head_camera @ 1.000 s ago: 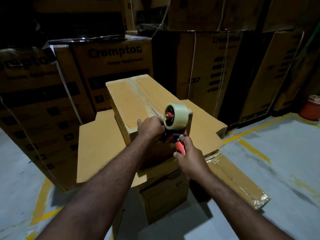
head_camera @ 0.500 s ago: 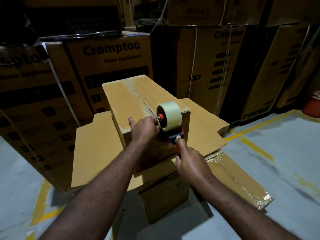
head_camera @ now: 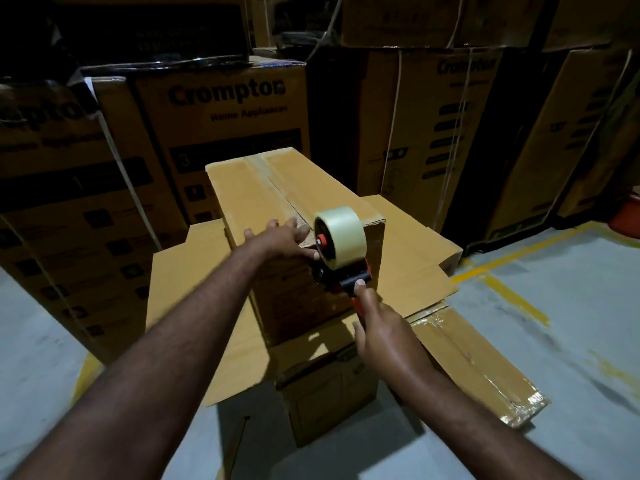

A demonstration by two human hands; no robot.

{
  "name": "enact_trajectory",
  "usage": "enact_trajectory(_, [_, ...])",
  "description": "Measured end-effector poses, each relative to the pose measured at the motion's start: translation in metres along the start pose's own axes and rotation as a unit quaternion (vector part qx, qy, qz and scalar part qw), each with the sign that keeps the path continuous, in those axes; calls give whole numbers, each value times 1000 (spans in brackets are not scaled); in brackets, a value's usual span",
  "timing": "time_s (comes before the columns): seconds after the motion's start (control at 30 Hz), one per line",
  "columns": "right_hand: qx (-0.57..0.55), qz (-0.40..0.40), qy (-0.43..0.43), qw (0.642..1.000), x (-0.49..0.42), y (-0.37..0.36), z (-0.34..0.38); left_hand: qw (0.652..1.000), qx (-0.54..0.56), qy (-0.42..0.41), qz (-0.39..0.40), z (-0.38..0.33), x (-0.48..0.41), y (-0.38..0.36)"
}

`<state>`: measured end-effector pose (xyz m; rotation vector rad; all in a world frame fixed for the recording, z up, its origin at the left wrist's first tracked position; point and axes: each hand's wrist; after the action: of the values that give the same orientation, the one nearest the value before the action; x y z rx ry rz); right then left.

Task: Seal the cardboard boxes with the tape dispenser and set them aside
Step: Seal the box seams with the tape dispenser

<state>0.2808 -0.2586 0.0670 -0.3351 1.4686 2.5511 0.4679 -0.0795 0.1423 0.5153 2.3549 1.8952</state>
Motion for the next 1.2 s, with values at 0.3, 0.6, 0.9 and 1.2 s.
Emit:
enact_trajectory(0.3, [-84, 55, -69, 993, 22, -35, 7, 993, -93, -48, -57, 8, 1, -25])
enact_trajectory(0.6, [-218, 109, -177, 953, 1, 54, 7, 987, 101, -117, -37, -2, 3, -11])
enact_trajectory(0.9, [-384, 71, -219, 894, -13, 148, -18, 954, -235, -138, -126, -59, -7, -32])
enact_trajectory(1.2, [-431, 44, -166, 886, -29, 151, -24, 922, -182, -298, -170, -19, 25, -35])
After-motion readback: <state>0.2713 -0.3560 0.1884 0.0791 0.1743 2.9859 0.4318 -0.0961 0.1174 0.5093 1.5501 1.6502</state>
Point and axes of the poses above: each hand's wrist, its own x-axis away from the middle knuckle, its own y-axis out of the back of the hand, z = x × y, and after that the axes turned 2 degrees about -z, right-handed
